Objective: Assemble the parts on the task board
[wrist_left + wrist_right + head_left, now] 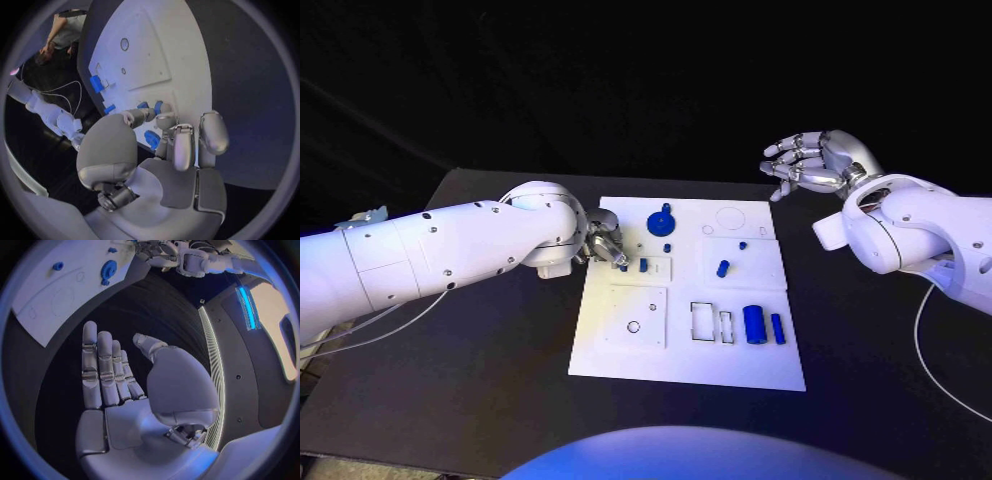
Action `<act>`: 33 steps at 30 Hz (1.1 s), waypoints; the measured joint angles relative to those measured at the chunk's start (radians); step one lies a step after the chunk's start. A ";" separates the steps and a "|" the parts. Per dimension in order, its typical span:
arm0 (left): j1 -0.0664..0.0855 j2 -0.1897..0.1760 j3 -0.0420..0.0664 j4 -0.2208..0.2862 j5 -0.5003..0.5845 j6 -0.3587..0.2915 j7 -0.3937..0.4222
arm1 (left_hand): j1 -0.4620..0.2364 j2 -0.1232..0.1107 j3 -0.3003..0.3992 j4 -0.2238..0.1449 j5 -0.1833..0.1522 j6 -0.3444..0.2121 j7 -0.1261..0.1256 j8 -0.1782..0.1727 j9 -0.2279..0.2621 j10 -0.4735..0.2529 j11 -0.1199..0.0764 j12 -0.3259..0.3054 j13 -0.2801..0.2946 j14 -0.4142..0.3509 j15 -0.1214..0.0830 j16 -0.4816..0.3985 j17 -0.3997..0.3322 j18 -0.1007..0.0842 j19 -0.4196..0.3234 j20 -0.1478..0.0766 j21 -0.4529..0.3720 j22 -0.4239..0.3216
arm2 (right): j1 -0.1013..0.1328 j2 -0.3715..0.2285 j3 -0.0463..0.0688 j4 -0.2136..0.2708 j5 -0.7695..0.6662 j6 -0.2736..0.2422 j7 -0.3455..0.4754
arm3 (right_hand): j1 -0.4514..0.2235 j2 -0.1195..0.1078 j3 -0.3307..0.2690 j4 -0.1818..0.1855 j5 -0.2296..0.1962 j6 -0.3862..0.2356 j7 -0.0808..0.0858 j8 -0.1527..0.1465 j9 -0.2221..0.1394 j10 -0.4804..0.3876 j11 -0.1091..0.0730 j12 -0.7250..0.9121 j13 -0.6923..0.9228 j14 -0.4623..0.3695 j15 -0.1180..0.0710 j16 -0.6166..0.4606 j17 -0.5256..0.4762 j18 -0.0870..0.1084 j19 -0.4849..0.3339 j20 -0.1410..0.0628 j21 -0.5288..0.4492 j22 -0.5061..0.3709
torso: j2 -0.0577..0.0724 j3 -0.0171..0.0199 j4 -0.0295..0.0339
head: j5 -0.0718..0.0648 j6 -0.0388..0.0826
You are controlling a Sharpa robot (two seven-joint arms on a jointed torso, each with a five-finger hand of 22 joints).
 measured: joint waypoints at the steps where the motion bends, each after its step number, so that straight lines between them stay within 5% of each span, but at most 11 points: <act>1: 0.000 0.001 0.000 -0.001 0.001 0.000 -0.001 | 0.000 0.000 -0.003 -0.003 -0.004 0.001 -0.001 0.000 0.000 0.000 0.000 0.000 0.000 0.000 0.000 0.000 0.000 0.000 0.000 0.000 0.000 0.001 | 0.000 0.000 0.000 0.000 0.000 0.000 0.000 | 0.000 0.000 0.000 0.000 0.000 0.000 0.000 0.000 0.000 0.000 0.000 0.000 0.000 0.000 0.000 0.000 0.000 0.000 0.000 0.000 0.000 0.000 | 0.000 0.0000 0.0000 | 0.000 0.000; 18: 0.000 0.003 0.000 -0.006 0.011 0.001 -0.007 | -0.029 -0.010 0.004 -0.045 -0.008 0.019 -0.012 0.004 -0.012 0.005 -0.005 0.005 0.014 0.004 -0.004 0.008 0.000 -0.009 0.007 -0.007 0.000 0.009 | 0.000 -0.002 0.000 0.001 0.000 -0.001 0.001 | 0.000 0.000 0.000 0.000 0.000 -0.007 -0.001 0.000 0.000 0.000 0.000 0.005 -0.003 0.000 0.000 0.000 -0.001 0.000 0.004 -0.004 0.000 -0.003 | 0.000 0.0004 0.0001 | -0.003 -0.003; 33: -0.001 0.003 0.000 -0.009 0.015 0.013 -0.010 | -0.042 -0.024 -0.101 0.011 -0.007 0.035 -0.021 0.000 -0.022 0.005 -0.005 0.009 0.024 0.003 -0.003 0.011 0.000 -0.009 0.007 -0.007 0.000 0.012 | 0.000 -0.003 0.000 0.001 0.000 -0.001 0.001 | 0.000 0.000 -0.001 0.001 0.000 -0.007 -0.001 0.000 0.000 0.000 0.000 0.005 -0.004 0.000 0.000 0.000 -0.001 0.000 0.004 -0.004 -0.004 -0.005 | -0.001 0.0004 0.0001 | -0.005 -0.005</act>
